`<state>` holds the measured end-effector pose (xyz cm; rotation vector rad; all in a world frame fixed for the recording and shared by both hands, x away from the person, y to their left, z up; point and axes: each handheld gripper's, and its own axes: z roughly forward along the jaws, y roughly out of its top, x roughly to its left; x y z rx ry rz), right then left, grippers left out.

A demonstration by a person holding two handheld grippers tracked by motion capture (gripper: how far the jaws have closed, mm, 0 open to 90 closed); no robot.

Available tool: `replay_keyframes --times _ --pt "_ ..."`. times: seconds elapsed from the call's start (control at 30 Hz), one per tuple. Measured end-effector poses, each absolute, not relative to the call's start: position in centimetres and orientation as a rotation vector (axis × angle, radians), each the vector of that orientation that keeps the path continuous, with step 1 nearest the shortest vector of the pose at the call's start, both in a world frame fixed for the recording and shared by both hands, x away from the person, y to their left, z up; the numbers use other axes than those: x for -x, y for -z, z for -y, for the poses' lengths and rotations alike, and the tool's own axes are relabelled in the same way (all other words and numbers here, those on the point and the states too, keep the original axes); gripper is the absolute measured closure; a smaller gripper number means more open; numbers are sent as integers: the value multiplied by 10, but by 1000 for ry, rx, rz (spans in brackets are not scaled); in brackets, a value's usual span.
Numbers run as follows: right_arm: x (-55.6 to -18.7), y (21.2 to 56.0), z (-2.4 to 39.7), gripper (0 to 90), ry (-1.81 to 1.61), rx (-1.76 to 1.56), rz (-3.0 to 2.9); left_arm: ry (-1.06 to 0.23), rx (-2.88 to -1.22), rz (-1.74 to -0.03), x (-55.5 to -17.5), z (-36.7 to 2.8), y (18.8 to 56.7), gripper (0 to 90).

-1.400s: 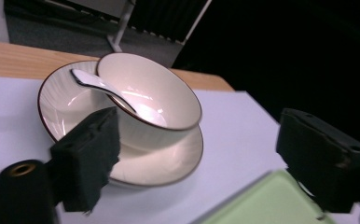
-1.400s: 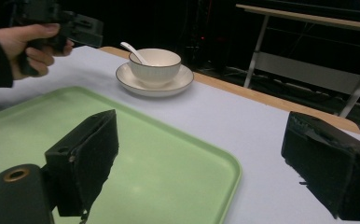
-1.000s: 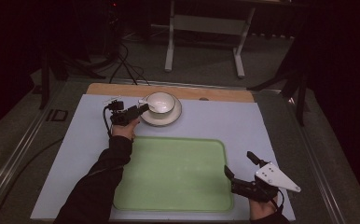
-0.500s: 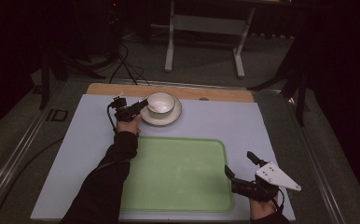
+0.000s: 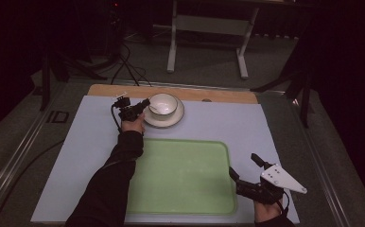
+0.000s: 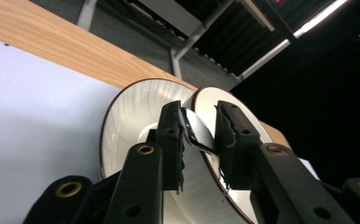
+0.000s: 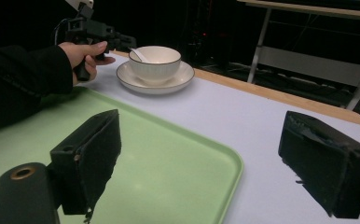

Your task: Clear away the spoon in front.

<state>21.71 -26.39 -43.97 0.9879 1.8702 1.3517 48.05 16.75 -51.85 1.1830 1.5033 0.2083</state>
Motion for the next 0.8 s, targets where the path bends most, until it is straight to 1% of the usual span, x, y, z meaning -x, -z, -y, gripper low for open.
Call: replay_keyframes --times 0.3,0.43,0.63,0.8 --pt "-217 440 264 127 -1353 -984 -1868 -212 -1198 -1444 -478 -161 508 798" --pt "-217 439 264 127 -1357 -980 -1867 -232 -1226 -1403 -476 -151 497 841" --pt "-216 439 264 127 -1359 -977 -1865 -252 -1251 -1386 -475 -148 491 843" --pt "-216 439 264 127 -1357 -975 -1864 -276 -1265 -1373 -471 -154 478 846"
